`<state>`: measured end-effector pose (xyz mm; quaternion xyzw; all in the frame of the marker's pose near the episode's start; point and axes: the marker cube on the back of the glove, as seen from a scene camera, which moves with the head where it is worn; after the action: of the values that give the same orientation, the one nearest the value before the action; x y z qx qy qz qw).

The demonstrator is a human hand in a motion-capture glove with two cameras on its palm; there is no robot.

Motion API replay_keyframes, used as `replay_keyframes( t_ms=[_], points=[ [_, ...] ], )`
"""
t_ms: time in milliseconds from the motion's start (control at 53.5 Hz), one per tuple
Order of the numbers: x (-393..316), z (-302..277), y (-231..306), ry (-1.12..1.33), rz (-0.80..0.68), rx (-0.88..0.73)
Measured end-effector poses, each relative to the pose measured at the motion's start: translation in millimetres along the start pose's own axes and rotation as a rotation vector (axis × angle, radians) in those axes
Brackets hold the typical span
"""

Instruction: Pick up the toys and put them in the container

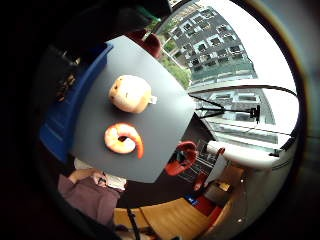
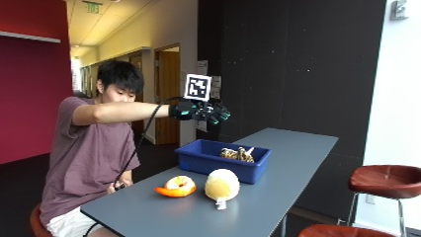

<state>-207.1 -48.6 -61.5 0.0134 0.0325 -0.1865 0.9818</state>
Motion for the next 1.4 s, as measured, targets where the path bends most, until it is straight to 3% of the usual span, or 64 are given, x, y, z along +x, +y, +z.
replay_keyframes(
  t_ms=[56,168,262,374,542,654,859,934,1046,1121,1214,1289,1401],
  points=[
    [12.0,13.0,19.1,0.014,-0.114,-0.013],
    [33.3,62.8,34.9,-0.024,0.059,-0.092],
    [69.6,118.6,52.7,0.214,-0.22,-0.181],
    [46.0,193.9,50.1,-0.039,0.125,-0.309],
    [48.5,251.2,54.0,-0.13,0.091,-0.247],
    [49.6,256.9,56.4,-0.158,0.083,-0.109],
    [52.6,258.9,63.0,0.087,-0.019,0.137],
    [43.1,254.6,61.7,0.033,0.013,0.235],
    [34.8,246.3,62.2,0.143,-0.048,0.378],
    [41.0,245.3,65.4,0.216,-0.209,0.361],
    [41.7,241.4,55.3,-0.029,0.079,0.298],
    [49.8,237.6,56.4,-0.2,0.141,0.239],
    [58.3,214.7,63.7,-0.256,0.197,0.225]
  ],
)
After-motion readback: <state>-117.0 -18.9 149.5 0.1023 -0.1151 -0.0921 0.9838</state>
